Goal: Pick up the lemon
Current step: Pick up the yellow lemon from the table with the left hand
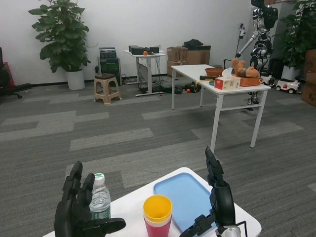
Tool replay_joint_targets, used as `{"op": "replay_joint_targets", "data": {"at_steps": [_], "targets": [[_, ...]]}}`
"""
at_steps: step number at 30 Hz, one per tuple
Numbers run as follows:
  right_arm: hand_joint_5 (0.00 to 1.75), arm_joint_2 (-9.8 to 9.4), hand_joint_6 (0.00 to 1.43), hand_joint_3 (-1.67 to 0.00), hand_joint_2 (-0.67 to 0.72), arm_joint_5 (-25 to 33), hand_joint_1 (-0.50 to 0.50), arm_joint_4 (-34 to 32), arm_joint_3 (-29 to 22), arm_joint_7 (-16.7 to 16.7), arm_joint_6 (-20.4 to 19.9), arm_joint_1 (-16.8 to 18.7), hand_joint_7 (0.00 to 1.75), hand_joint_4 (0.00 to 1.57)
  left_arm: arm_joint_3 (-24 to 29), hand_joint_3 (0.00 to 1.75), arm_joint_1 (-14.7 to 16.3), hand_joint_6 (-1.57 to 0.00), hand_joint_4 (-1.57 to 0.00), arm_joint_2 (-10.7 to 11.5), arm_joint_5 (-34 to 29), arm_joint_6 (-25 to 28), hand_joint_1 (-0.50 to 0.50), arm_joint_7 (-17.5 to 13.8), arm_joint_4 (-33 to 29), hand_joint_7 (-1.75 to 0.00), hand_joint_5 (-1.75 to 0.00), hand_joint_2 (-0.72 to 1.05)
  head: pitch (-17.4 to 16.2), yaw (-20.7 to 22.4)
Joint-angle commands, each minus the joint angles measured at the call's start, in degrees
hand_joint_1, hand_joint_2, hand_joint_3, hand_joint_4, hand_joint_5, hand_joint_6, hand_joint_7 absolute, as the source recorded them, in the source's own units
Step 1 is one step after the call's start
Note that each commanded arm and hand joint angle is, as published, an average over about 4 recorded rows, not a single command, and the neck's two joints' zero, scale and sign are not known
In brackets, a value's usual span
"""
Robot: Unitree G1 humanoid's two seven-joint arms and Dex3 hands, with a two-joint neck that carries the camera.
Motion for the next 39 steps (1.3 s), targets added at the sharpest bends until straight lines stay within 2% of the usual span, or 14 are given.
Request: {"op": "replay_joint_targets", "data": {"at_steps": [1, 8, 14, 15, 16, 18, 19, 20, 23, 26, 27, 29, 33, 39], "targets": [[0.00, -0.58, 0.00, 0.00, 0.34, 0.4, -0.20, -0.4, 0.0, -0.1, -0.6, -0.7, 0.00, 0.34, -0.2, 0.09, -0.1, -0.24, 0.00, 0.2, -0.5, 0.4, 0.50, 0.3, 0.6, -0.21, -0.31, -0.10, -0.4, 0.2], [0.00, -0.58, 0.00, 0.00, 0.34, 0.4, -0.17, -0.3, 0.0, -0.1, -0.6, -0.7, 0.00, 0.34, -0.2, 0.09, -0.1, -0.24, 0.00, 0.1, -0.5, 0.4, 0.50, 0.4, 0.6, -0.21, -0.31, -0.10, -2.1, 0.5], [0.00, -0.58, 0.00, 0.00, 0.34, 0.4, -0.17, -0.2, 0.0, -0.1, -0.6, -0.7, 0.00, 0.34, -0.2, 0.09, -0.2, -0.24, 0.00, 0.1, -0.5, 0.4, 0.50, 0.4, 0.8, -0.21, -0.33, -0.10, -6.7, 0.5], [0.00, -0.56, 0.00, 0.00, 0.34, 0.4, -0.17, -0.2, 0.0, -0.1, -0.6, -0.7, 0.00, 0.34, -0.2, 0.09, -0.2, -0.25, 0.00, 0.1, -0.5, 0.4, 0.50, 0.3, 0.9, -0.21, -0.36, -0.10, -10.5, 1.0], [0.00, -0.54, 0.00, 0.00, 0.34, 0.4, -0.17, -0.2, -0.1, -0.1, -0.6, -0.7, 0.00, 0.35, -0.2, 0.09, -0.1, -0.26, 0.00, 0.1, -0.5, 0.4, 0.50, 0.3, 0.9, -0.21, -0.38, -0.10, -11.4, 1.3], [0.00, -0.50, 0.00, 0.00, 0.34, 0.4, -0.17, -0.2, -0.1, -0.1, -0.6, -0.7, 0.00, 0.36, -0.2, 0.04, -0.1, -0.29, 0.00, 0.1, -0.5, 0.4, 0.50, 0.3, 1.1, -0.21, -0.41, -0.10, -17.2, 2.6], [0.00, -0.50, 0.00, 0.00, 0.34, 0.4, -0.17, -0.2, -0.1, -0.1, -0.6, -0.7, 0.00, 0.37, -0.2, 0.04, -0.1, -0.31, 0.00, 0.1, -0.5, 0.4, 0.50, 0.3, 1.1, -0.21, -0.41, -0.10, -16.4, 2.5], [0.00, -0.50, 0.00, 0.00, 0.34, 0.4, -0.18, -0.2, -0.1, -0.1, -0.6, -0.7, 0.00, 0.37, -0.2, 0.04, -0.1, -0.32, 0.00, 0.1, -0.5, 0.4, 0.50, 0.4, 1.2, -0.21, -0.41, -0.10, -21.0, 4.5], [0.00, -0.43, 0.00, 0.00, 0.34, 0.4, -0.18, -0.2, -0.2, -0.1, -0.6, -0.7, 0.00, 0.37, -0.4, 0.09, -0.1, -0.34, 0.00, 0.1, -0.5, 0.4, 0.50, 0.3, 1.3, -0.21, -0.38, -0.10, -27.2, 7.6], [0.00, -0.41, 0.00, 0.00, 0.34, 0.4, -0.17, -0.2, -0.2, -0.1, -0.6, -0.7, 0.00, 0.37, -0.4, 0.09, -0.1, -0.42, 0.00, 0.0, -0.4, 0.5, 0.50, 0.2, 1.3, -0.21, -0.33, -0.04, -28.8, 9.9], [0.00, -0.41, 0.00, 0.00, 0.34, 0.4, -0.17, -0.2, -0.2, -0.1, -0.6, -0.7, 0.00, 0.37, -0.4, 0.09, -0.1, -0.46, 0.00, 0.0, -0.4, 0.6, 0.50, 0.1, 1.3, -0.21, -0.36, -0.02, -30.8, 12.1], [0.00, -0.43, 0.00, 0.00, 0.34, 0.4, -0.17, -0.3, -0.3, -0.1, -0.6, -0.7, 0.00, 0.37, -0.4, 0.09, -0.1, -0.53, 0.00, -0.1, -0.2, 0.8, 0.50, 0.0, 1.3, -0.21, -0.41, -0.02, -31.2, 12.6], [0.00, -0.65, 0.00, 0.00, 0.34, 0.5, -0.18, -0.2, -0.5, -0.1, -0.6, -0.6, 0.00, 0.37, 0.0, 0.09, -0.1, -0.60, 0.00, -0.4, -0.2, 0.9, 0.50, -0.4, 1.3, -0.21, -0.41, -0.02, -34.7, 21.4], [0.00, -0.96, 0.00, 0.00, 0.34, 0.6, -0.17, 0.2, -0.9, -0.3, -0.6, -0.6, 0.00, 0.37, 0.6, 0.09, -0.1, -0.69, 0.00, -0.6, -0.3, 0.9, 0.50, -1.1, 1.9, -0.21, -0.41, -0.10, -34.2, 21.2]]}}
